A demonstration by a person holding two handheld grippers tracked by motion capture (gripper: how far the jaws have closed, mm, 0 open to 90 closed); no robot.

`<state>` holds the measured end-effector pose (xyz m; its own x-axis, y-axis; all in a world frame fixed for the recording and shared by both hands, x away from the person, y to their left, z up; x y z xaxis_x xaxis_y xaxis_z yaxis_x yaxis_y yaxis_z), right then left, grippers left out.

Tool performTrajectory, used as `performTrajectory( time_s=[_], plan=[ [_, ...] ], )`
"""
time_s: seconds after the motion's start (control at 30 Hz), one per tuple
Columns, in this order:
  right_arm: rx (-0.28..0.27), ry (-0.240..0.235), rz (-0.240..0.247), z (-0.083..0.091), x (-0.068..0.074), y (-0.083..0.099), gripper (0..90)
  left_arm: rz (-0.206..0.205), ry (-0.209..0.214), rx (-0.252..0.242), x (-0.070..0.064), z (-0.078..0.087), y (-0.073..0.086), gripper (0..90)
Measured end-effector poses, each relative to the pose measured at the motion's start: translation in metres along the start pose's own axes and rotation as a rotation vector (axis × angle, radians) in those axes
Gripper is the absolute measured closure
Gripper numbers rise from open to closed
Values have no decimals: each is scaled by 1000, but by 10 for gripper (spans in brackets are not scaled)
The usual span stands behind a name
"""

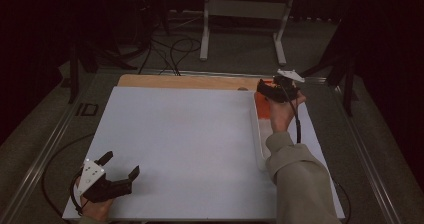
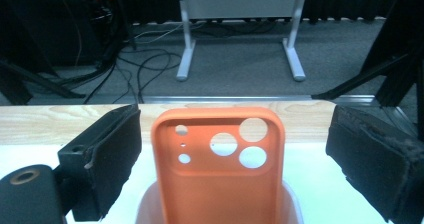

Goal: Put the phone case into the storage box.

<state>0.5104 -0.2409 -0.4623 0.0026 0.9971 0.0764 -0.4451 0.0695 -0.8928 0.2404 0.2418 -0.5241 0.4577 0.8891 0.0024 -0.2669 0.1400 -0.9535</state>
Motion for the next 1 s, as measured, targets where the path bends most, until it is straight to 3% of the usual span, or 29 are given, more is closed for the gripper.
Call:
performTrajectory(
  time_s=[0.33,0.63,1.0],
  plan=[
    [36,-35,12,6,1,0,84,-1,3,1,0,0,0,3],
    [57,-105,47,19,9,2,84,0,4,3,-1,0,0,3],
    [69,-163,51,40,9,18,84,1,9,7,-2,-1,0,3]
  ],
)
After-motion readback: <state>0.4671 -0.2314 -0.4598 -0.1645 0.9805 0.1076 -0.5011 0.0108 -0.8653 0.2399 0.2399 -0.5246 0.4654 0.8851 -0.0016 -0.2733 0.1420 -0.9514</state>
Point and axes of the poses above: each handheld gripper's, and its own axes: z roughly backward along the jaws, y roughly out of its underside, x roughly to its left, the point moved 5 cm from there along -z, roughly forward along the jaws, and after that the axes turned 3 degrees about -z, right-handed, at the moved point
